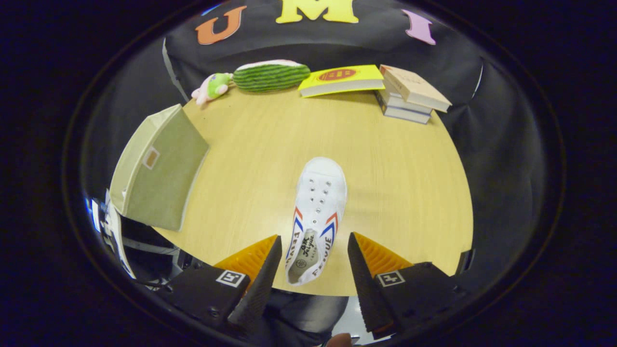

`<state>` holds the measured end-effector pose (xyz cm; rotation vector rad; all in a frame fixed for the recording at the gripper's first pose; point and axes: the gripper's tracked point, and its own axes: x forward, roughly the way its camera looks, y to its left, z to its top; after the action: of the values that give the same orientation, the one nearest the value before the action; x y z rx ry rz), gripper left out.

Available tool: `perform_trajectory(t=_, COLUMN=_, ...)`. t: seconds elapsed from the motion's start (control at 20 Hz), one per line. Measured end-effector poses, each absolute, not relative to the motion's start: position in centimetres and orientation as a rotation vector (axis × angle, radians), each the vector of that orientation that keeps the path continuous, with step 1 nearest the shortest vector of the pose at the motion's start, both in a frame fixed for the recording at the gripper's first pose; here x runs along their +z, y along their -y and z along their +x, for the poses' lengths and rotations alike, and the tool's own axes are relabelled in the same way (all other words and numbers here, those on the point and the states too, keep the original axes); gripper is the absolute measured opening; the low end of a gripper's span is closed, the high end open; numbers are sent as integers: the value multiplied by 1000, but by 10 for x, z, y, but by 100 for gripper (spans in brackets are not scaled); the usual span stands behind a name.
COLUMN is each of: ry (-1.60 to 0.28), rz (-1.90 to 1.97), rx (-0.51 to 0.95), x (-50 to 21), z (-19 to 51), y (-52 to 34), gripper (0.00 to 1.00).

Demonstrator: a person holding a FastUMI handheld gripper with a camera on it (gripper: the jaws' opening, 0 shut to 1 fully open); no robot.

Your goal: Open the storage box then place both shoes into the box .Put the left shoe in first, then the right shoe, with the right side of both shoes facing outward in a uniform manner.

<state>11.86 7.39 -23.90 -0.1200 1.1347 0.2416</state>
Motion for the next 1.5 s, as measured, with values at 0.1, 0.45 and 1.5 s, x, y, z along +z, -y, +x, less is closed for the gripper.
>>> perform_trajectory(t=0.1, ry=-1179, rz=-81, rx=230, x=-258, z=127, y=-62, gripper=84)
perform_trajectory(t=0.45, ry=-1265, rz=-46, rx=234, x=-300, z=141, y=-51, gripper=82)
perform_trajectory(t=1.5, ry=-1325, rz=307, rx=191, x=-296, z=136, y=-74, gripper=8)
